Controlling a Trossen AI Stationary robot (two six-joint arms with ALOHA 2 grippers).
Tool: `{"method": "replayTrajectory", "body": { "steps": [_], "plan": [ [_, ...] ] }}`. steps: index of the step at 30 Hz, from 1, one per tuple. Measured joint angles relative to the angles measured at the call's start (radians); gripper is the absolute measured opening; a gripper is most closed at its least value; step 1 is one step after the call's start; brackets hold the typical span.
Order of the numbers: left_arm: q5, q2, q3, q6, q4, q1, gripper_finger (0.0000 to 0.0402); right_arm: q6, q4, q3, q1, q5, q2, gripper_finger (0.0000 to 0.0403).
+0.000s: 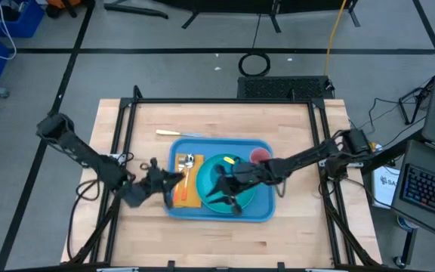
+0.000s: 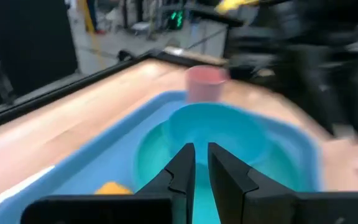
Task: Set up tray
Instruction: Put the knife on the yellow napkin
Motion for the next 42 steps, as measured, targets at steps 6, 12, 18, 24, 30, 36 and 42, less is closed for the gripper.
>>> {"method": "replayTrajectory", "body": {
  "steps": [6,12,18,24,30,36,42],
  "plan": [
    [0.232,-0.103,0.0,0.009,-0.214,0.235,0.0047,0.013,0.158,-0.194,0.031,0.004,-0.083,0.0093],
    [0.398,-0.15,-0.003,-0.006,-0.475,0.435,0.0093,0.03,0.295,-0.312,0.028,0.003,-0.109,0.0093],
    [0.404,-0.162,-0.001,0.074,-0.632,0.594,0.0174,0.026,0.32,-0.336,0.026,0.001,-0.112,0.0093],
    [0.625,-0.15,-0.001,0.234,-0.717,0.752,0.0206,0.024,0.308,-0.336,0.026,-0.001,-0.112,0.0093],
    [0.71,-0.096,-0.001,0.308,-0.797,0.909,0.0207,0.029,0.308,-0.336,0.026,-0.001,-0.112,0.0093],
    [0.679,-0.035,0.075,0.403,-0.845,0.982,0.0207,0.039,0.306,-0.336,0.026,-0.001,-0.112,0.0093],
    [0.669,0.092,0.234,0.517,-1.04,1.04,0.0207,0.039,0.299,-0.336,0.026,-0.001,-0.112,0.0093]
  ]
}}
